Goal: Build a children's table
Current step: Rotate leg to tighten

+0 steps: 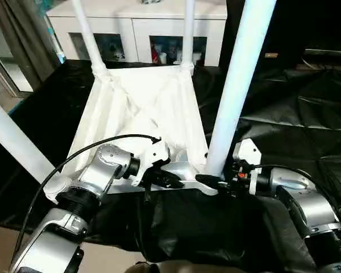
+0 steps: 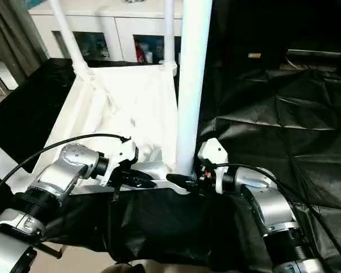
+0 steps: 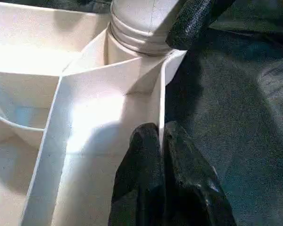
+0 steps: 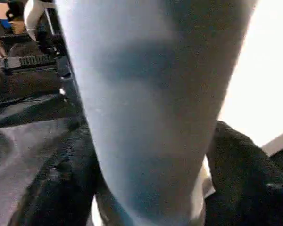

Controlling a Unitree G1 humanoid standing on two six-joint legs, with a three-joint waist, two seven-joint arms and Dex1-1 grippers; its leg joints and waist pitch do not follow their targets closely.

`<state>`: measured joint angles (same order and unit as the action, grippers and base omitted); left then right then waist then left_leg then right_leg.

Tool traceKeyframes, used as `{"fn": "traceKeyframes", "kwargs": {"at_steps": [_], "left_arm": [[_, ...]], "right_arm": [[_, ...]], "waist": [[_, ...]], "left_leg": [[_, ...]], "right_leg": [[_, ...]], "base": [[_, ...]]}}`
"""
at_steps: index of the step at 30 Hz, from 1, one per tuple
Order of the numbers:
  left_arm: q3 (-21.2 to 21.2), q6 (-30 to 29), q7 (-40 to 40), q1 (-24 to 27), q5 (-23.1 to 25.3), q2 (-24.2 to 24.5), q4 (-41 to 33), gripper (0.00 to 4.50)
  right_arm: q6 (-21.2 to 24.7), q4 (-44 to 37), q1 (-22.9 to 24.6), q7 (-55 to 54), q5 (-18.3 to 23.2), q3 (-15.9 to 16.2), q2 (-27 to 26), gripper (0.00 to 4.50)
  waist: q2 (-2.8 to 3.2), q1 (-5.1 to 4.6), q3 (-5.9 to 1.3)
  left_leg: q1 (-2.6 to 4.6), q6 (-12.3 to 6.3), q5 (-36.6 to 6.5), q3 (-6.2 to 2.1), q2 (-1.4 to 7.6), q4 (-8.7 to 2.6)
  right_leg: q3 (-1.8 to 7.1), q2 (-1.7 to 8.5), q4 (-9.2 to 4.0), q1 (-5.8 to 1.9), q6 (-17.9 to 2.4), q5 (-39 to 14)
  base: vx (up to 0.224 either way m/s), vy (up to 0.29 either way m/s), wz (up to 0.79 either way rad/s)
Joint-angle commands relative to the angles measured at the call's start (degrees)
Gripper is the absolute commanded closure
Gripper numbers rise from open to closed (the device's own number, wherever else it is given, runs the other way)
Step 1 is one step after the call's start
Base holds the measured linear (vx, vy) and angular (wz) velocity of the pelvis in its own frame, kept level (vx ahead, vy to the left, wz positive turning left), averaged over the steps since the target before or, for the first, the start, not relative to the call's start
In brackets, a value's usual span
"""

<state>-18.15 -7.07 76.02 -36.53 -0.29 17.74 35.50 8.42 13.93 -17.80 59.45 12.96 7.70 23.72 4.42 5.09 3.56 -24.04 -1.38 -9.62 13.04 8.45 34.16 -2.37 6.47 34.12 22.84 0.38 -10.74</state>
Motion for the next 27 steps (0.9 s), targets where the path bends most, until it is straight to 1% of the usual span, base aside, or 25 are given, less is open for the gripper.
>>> {"fn": "traceKeyframes", "kwargs": {"at_steps": [1, 3, 4, 5, 6, 8, 9, 10, 11, 12, 13, 14, 15, 16, 17, 18, 19, 20, 21, 22, 23, 24, 25, 26, 27], "left_arm": [[-0.24, 0.0, 2.67, 0.15, -1.63, -0.36, -0.97, 4.5], [-0.2, 0.03, 2.24, 0.11, -1.68, -0.4, -1.0, 4.5], [-0.02, 0.16, 1.3, -0.06, -1.63, -0.63, -0.78, 4.5], [0.17, -0.08, 0.28, -0.26, -1.47, -0.95, -0.53, 4.5], [0.44, -0.04, -1.75, -0.73, -0.91, -1.52, 0.21, 4.5], [1.01, -0.12, -7.6, -2.37, 0.97, -3.08, 3.15, 4.5], [1.46, -0.32, -10.38, -3.18, 1.55, -3.94, 4.58, 4.5], [2.05, -0.89, -12.97, -3.93, 1.79, -4.89, 5.74, 4.5], [2.59, -1.25, -15.13, -4.67, 1.83, -5.88, 6.72, 4.5], [3.07, -1.69, -17.98, -5.63, 2.07, -7.19, 7.95, 4.5], [3.5, -2.09, -20.96, -6.57, 2.34, -8.54, 9.14, 4.5], [3.72, -2.35, -22.4, -7.03, 2.41, -9.27, 9.69, 4.5], [4.13, -2.82, -24.8, -7.81, 2.5, -10.47, 10.63, 4.5], [4.33, -3.07, -25.75, -8.09, 2.46, -10.98, 10.93, 4.5], [4.61, -3.32, -27.02, -8.5, 2.44, -11.64, 11.44, 4.5], [4.61, -3.32, -27.02, -8.5, 2.44, -11.64, 11.44, 4.5], [5.44, -3.85, -31.76, -9.96, 2.4, -14.44, 13.24, 4.5], [5.49, -3.87, -32.05, -10.05, 2.41, -14.61, 13.35, 4.5], [5.52, -3.82, -33.05, -10.5, 2.43, -15.78, 13.87, 4.5], [5.37, -3.71, -32.69, -10.49, 2.43, -15.95, 13.83, 4.5], [5.12, -3.54, -31.77, -10.34, 2.32, -16.09, 13.59, 4.5], [4.64, -3.21, -30.04, -10.07, 2.21, -15.96, 13.21, 4.5], [4.57, -3.14, -29.81, -10.04, 2.22, -15.92, 13.19, 4.5], [4.4, -2.98, -29.27, -9.95, 2.22, -15.82, 13.12, 4.5], [3.81, -2.48, -26.73, -9.29, 2.13, -14.93, 12.34, 4.5]], "right_arm": [[-0.23, -0.16, 0.11, 0.11, 0.47, 0.18, 0.07, 1.41], [-0.15, -0.23, 0.28, 0.15, 0.54, 0.19, -0.11, 1.49], [0.05, -0.25, 0.56, 0.08, 0.65, 0.2, -0.35, 1.49], [0.14, -0.16, 0.78, -0.51, 0.56, 0.09, -0.59, 1.58], [0.46, 0.17, 1.02, -1.96, 0.4, -0.26, -1.2, 1.84], [0.6, 1.65, 1.16, -7.24, -0.44, -1.57, -3.59, 1.89], [0.89, 2.58, 1.02, -10.11, -1.1, -2.12, -4.74, 2.02], [0.51, 3.48, 0.9, -12.59, -1.87, -2.42, -5.76, 2.02], [0.34, 4.38, 0.73, -15.21, -2.52, -2.76, -6.93, 2.08], [0.69, 5.66, 0.32, -19.27, -3.27, -3.38, -8.7, 2.11], [1.12, 6.84, -0.15, -23.33, -3.92, -4.0, -10.56, 2.12], [1.43, 7.48, -0.46, -25.56, -4.28, -4.33, -11.55, 2.12], [1.93, 8.59, -1.04, -29.34, -4.9, -4.86, -13.23, 2.12], [2.06, 9.07, -1.32, -30.9, -5.22, -5.04, -13.89, 2.13], [2.23, 9.71, -1.71, -32.85, -5.63, -5.26, -14.74, 2.13], [2.23, 9.71, -1.71, -32.85, -5.63, -5.26, -14.74, 2.13], [3.3, 12.14, -3.6, -39.83, -7.24, -5.6, -18.24, 2.13], [3.37, 12.3, -3.74, -40.26, -7.35, -5.6, -18.47, 2.13], [3.4, 13.14, -4.67, -42.1, -8.06, -5.21, -20.08, 2.13], [3.14, 13.16, -4.83, -41.85, -8.16, -4.92, -20.38, 2.13], [2.47, 12.99, -5.05, -40.76, -8.11, -4.42, -20.64, 2.13], [1.79, 12.41, -5.26, -38.54, -6.94, -4.33, -21.03, 2.13], [1.74, 12.31, -5.28, -38.26, -6.73, -4.37, -21.09, 1.8], [1.68, 12.09, -5.31, -37.61, -6.3, -4.43, -21.19, 1.65], [1.91, 11.03, -5.31, -34.45, -5.04, -4.27, -20.58, 1.6]], "waist": [[-1.06, -0.25, -4.29], [-1.06, -0.19, -4.4], [-1.02, -0.17, -4.47], [-1.03, -0.13, -4.55], [-1.14, -0.15, -4.5], [-1.06, -0.25, -4.43], [-1.12, -0.34, -4.39], [-1.08, -0.34, -4.36], [-0.99, -0.44, -4.23], [-0.84, -0.58, -4.14], [-1.04, -0.92, -4.07], [-1.03, -0.95, -4.06], [-0.79, -1.03, -4.1], [-0.98, -1.39, -3.96], [-1.02, -1.46, -3.94], [-0.86, -1.57, -3.77], [-0.7, -1.65, -3.74], [-0.63, -2.19, -3.65], [-0.56, -2.31, -3.69], [-0.61, -2.36, -3.68], [-0.58, -2.42, -3.56], [-0.6, -2.45, -3.59], [-0.57, -2.44, -3.64], [-0.57, -2.61, -3.57], [-0.77, -2.54, -3.56]], "left_leg": [[2.91, -0.6, -16.71, -2.79, 5.1, -4.89], [2.86, -0.99, -15.94, -2.75, 5.04, -4.74], [2.74, -1.49, -15.09, -2.75, 5.02, -4.67], [2.72, -2.01, -14.09, -2.73, 5.01, -4.55], [2.66, -2.45, -13.48, -2.65, 4.96, -4.47], [2.6, -2.64, -13.43, -2.68, 4.85, -4.38], [2.63, -2.23, -14.1, -2.77, 4.76, -4.39], [2.7, -1.93, -14.58, -2.8, 4.71, -4.44], [2.76, -1.11, -15.85, -2.92, 4.71, -4.54], [2.84, -0.29, -16.95, -2.97, 4.73, -4.68], [2.81, 0.5, -17.84, -3.01, 4.71, -4.89], [2.78, 0.83, -18.38, -3.13, 4.59, -4.93], [2.82, 1.12, -18.77, -3.19, 4.57, -4.97], [2.99, 1.72, -20.23, -3.12, 4.49, -5.07], [3.21, 1.9, -21.58, -3.2, 4.43, -5.0], [3.18, 1.93, -22.32, -3.24, 4.47, -5.08], [3.13, 1.93, -22.62, -3.34, 4.44, -5.09], [3.12, 2.63, -23.69, -3.33, 4.25, -5.27], [3.45, 3.61, -25.53, -3.58, 4.3, -5.4], [3.5, 3.77, -26.06, -3.64, 4.3, -5.39], [3.4, 3.71, -26.97, -3.72, 4.36, -5.55], [3.31, 3.6, -27.13, -3.75, 4.36, -5.6], [3.36, 3.53, -27.19, -3.75, 4.39, -5.65], [3.27, 3.37, -27.28, -3.76, 4.39, -5.74], [3.33, 2.96, -27.48, -3.67, 4.34, -5.72]], "right_leg": [[1.75, 3.09, -3.64, -1.35, -13.8, -12.05], [1.74, 3.13, -3.54, -1.42, -14.04, -10.85], [1.71, 3.12, -3.4, -1.51, -14.21, -9.69], [1.68, 3.06, -3.26, -1.48, -14.47, -8.33], [1.68, 3.04, -3.24, -1.46, -14.75, -7.51], [1.76, 3.16, -3.36, -1.3, -14.78, -8.08], [1.74, 3.23, -3.56, -1.35, -14.41, -9.67], [1.69, 3.18, -3.67, -1.3, -14.19, -10.67], [1.68, 3.24, -3.88, -1.27, -13.75, -12.61], [1.74, 3.22, -4.07, -1.05, -13.24, -14.2], [1.78, 3.13, -4.16, -1.04, -12.97, -14.73], [1.66, 3.14, -4.23, -1.14, -12.72, -15.35], [1.65, 3.18, -4.24, -1.17, -12.47, -15.68], [1.64, 2.99, -4.46, -0.85, -12.04, -16.94], [1.7, 3.22, -4.85, -0.86, -11.44, -18.85], [1.77, 3.25, -5.15, -0.76, -10.88, -20.0], [1.75, 3.27, -5.17, -0.82, -10.58, -20.53], [1.68, 2.99, -5.16, -0.53, -10.29, -21.7], [1.53, 3.03, -5.33, -0.56, -9.77, -23.36], [1.55, 3.03, -5.39, -0.54, -9.54, -23.57], [1.57, 3.08, -5.57, -0.59, -8.96, -23.87], [1.63, 3.12, -5.59, -0.65, -8.47, -23.58], [1.64, 3.11, -5.6, -0.66, -8.36, -23.21], [1.63, 3.04, -5.55, -0.68, -8.45, -22.56], [1.66, 3.07, -5.6, -0.72, -8.64, -22.34]], "base": [[0.0, 0.0, 0.0], [0.0, 0.0, 0.0], [0.0, 0.0, 0.0], [0.0, 0.0, 0.0], [0.0, 0.0, 0.0], [0.0, 0.0, 0.0], [0.0, 0.0, 0.0], [0.0, 0.0, 0.0], [0.0, 0.0, 0.0], [0.0, 0.0, 0.0], [0.0, 0.0, 0.0], [0.0, 0.0, 0.0], [0.0, 0.0, 0.0], [0.0, 0.0, 0.0], [0.0, 0.0, 0.0], [0.0, 0.0, 0.0], [0.0, 0.0, 0.0], [0.0, 0.0, 0.0], [0.0, 0.0, 0.0], [0.0, 0.0, 0.0], [0.0, 0.0, 0.0], [0.0, 0.0, 0.0], [0.0, 0.0, 0.0], [0.0, 0.0, 0.0], [0.0, 0.0, 0.0]]}}
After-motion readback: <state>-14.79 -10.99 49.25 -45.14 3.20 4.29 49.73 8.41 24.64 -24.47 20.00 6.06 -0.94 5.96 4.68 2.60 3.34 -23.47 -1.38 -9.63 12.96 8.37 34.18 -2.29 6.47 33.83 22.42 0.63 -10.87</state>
